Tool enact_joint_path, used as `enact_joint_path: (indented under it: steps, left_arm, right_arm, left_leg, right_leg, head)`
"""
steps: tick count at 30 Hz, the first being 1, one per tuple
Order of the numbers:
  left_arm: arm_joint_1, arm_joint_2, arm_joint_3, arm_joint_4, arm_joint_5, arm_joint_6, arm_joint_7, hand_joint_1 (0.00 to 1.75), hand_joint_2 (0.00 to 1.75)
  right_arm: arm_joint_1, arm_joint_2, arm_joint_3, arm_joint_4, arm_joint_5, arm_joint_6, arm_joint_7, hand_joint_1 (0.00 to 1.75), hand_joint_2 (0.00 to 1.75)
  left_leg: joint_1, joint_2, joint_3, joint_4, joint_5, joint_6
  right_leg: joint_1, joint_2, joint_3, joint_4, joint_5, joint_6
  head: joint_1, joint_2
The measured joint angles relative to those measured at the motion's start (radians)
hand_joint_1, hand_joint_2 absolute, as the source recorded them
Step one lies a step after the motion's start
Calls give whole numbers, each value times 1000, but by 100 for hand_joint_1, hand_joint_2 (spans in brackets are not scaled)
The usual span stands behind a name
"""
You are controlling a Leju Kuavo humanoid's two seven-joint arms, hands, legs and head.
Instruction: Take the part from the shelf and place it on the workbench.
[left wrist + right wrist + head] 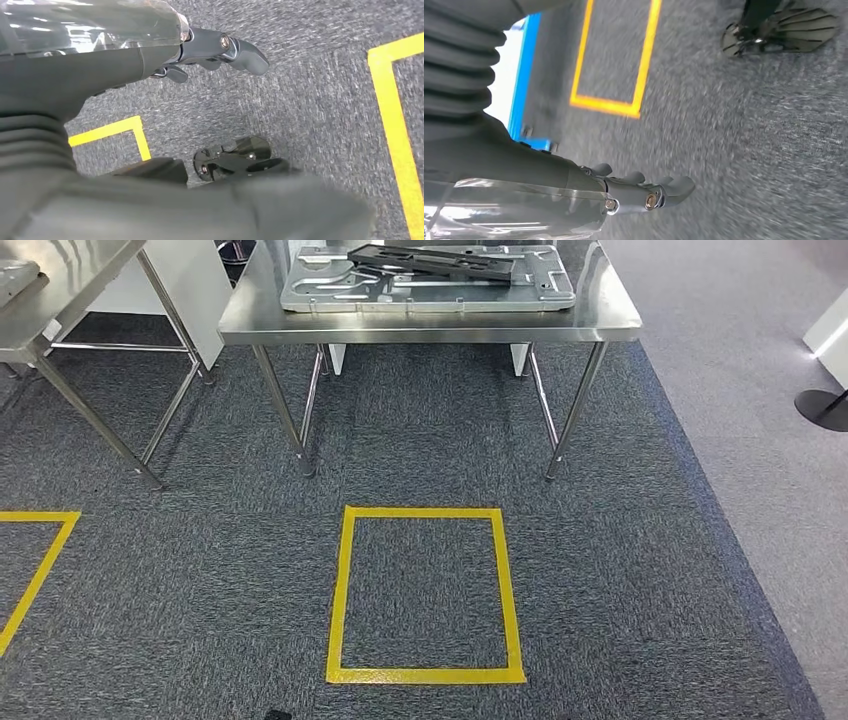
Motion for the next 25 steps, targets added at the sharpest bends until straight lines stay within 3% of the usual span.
enact_joint_path:
  steps: [2, 3, 7, 9, 11, 12, 13, 14, 15, 16, 18, 19, 22, 25]
  left_arm:
    - [-2, 0, -2, 0, -5, 2, 4, 0, 175]
    - [-3, -1, -3, 0, -7, 2, 6, 0, 175]
    - [-4, -5, -9, 0, -15, 2, 14, 0, 175]
    - [-7, -8, -14, 0, -16, 2, 15, 0, 175]
    - [-7, -9, -18, 0, -17, 1, 16, 0, 175]
    - [-6, -9, -19, 0, -18, 0, 18, 0, 175]
    - [-5, -9, -20, 0, -19, -3, 21, 0, 175]
    - [-4, -9, -20, 0, -22, -7, 26, 0, 175]
    - [-4, -10, -21, 0, -24, -11, 32, 0, 175]
    - [-5, -10, -22, 0, -25, -14, 38, 0, 175]
    - [-5, -10, -35, -1, -14, -16, 47, 0, 175]
    - [-4, -9, -49, -4, 2, -17, 51, 0, 175]
    - [8, 0, -104, -17, 80, -21, 61, 0, 175]
    - [26, 12, -149, -24, 155, -24, 65, 0, 175]
  right_arm:
    - [14, 0, -42, 10, -36, -12, -52, 0, 175]
    - [18, 1, -59, 14, -46, -18, -77, 0, 175]
    - [20, 2, -101, 24, -45, -38, -125, 0, 175]
    - [19, 8, -113, 27, -44, -40, -127, 0, 175]
    - [19, 17, -123, 30, -44, -39, -131, 0, 175]
    - [19, 22, -128, 31, -45, -35, -136, 0, 175]
    - [19, 27, -132, 32, -46, -28, -145, 0, 175]
    - [18, 32, -137, 32, -49, -17, -156, 0, 175]
    - [16, 36, -142, 32, -52, -2, -167, 0, 175]
    - [14, 40, -147, 33, -55, 13, -176, 0, 175]
    - [13, 47, -153, 33, -62, 38, -187, 0, 175]
    - [15, 51, -153, 33, -66, 45, -189, 0, 175]
    - [28, 57, -147, 33, -86, 53, -191, 0, 175]
    - [41, 57, -134, 31, -106, 54, -190, 0, 175]
  left_leg:
    - [-2, 0, 76, -144, 54, 8]
    - [-3, 0, 97, -189, 67, 12]
    - [-8, -1, 100, -216, 84, 35]
    - [-4, 1, 95, -223, 98, 47]
    - [-5, 1, 84, -222, 106, 53]
    - [-6, 2, 79, -220, 109, 53]
    - [-7, 2, 74, -218, 110, 52]
    - [-7, 2, 70, -215, 111, 52]
    - [-7, 2, 68, -212, 112, 51]
    - [-7, 2, 66, -210, 111, 50]
    - [-11, 2, 64, -205, 111, 42]
    - [-12, 1, 62, -203, 112, 37]
    - [-10, 0, 60, -201, 112, 20]
    - [-8, 0, 36, -144, 66, 5]
  right_leg:
    - [1, 0, -4, 9, 0, 5]
    - [2, 1, -6, 12, 1, 10]
    - [0, 3, -12, 16, 5, 36]
    - [-4, 4, -36, 71, -39, 47]
    - [-7, 4, -89, 201, -118, 55]
    - [-8, 4, -113, 263, -145, 58]
    - [-8, 4, -122, 297, -155, 60]
    - [-8, 4, -112, 291, -144, 59]
    - [-8, 4, -80, 243, -118, 58]
    - [-8, 4, -35, 168, -87, 54]
    - [-3, 4, 34, 43, -53, 42]
    - [0, 4, 47, 15, -49, 35]
    - [2, 3, 48, 4, -45, 17]
    - [-4, -2, 48, -8, -36, 2]
  head:
    - [0, 0]
    - [0, 0]
    - [0, 0]
    - [0, 0]
    - [0, 0]
    - [0, 0]
    - [0, 0]
    - [0, 0]
    - [0, 0]
    - [0, 0]
    - [0, 0]
    - [0, 0]
    - [0, 0]
    - [0, 0]
